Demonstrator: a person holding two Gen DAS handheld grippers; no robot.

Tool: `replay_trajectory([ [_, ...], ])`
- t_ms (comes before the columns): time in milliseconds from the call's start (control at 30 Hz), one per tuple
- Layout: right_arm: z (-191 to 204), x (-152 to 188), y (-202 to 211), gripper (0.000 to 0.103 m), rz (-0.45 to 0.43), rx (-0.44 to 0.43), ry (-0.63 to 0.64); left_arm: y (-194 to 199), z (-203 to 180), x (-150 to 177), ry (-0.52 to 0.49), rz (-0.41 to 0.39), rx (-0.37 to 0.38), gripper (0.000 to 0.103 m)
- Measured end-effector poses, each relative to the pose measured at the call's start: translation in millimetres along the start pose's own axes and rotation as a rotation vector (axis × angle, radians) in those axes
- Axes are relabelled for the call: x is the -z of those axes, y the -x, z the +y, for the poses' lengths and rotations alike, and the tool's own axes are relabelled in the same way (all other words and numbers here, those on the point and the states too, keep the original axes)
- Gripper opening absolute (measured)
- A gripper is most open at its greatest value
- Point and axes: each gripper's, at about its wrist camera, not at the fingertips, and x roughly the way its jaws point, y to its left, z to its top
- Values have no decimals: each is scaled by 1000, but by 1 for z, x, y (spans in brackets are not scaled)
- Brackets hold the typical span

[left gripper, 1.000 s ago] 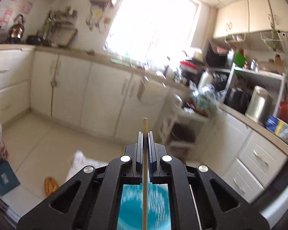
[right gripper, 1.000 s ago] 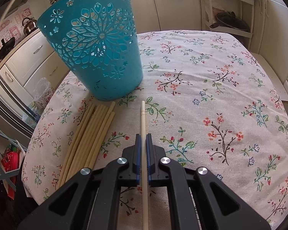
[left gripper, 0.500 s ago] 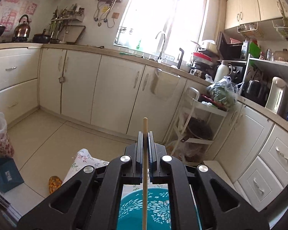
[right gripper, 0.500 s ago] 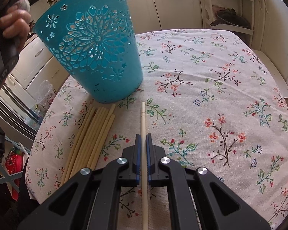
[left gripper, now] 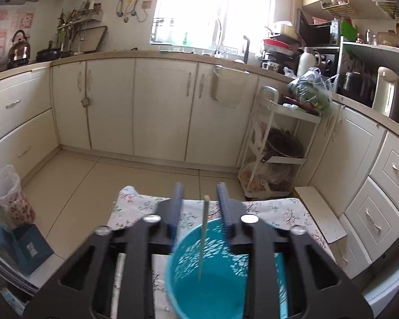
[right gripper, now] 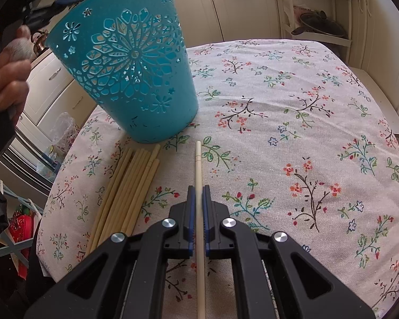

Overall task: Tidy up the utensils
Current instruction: 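Lift the stick over the teal basket with the left gripper and release it inside, then lift the held stick over the teal basket with the right gripper and release it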

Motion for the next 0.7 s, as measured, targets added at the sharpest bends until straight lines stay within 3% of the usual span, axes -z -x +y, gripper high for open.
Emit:
replay_trajectory([
  [200, -3, -2, 1, 6, 1, -1, 0, 50, 38, 5, 57, -74, -51, 64],
  [300, 4, -6, -2, 11, 2, 24, 29, 69, 62, 15, 83, -77, -66, 68],
  [367, 9, -10, -5, 21, 4, 35, 53, 79, 78, 26, 108, -62, -78, 70],
  [433, 15, -11, -8, 21, 6, 66, 84, 84, 93, 40, 128, -40, -91, 73],
  [600, 32, -15, -15, 17, 38, 169, 198, 71, 113, 79, 152, 76, -110, 74],
  [667, 34, -15, -15, 6, 48, 182, 223, 65, 116, 95, 153, 115, -110, 74],
  [700, 33, -14, -14, 6, 49, 187, 221, 62, 116, 104, 148, 139, -108, 74],
])
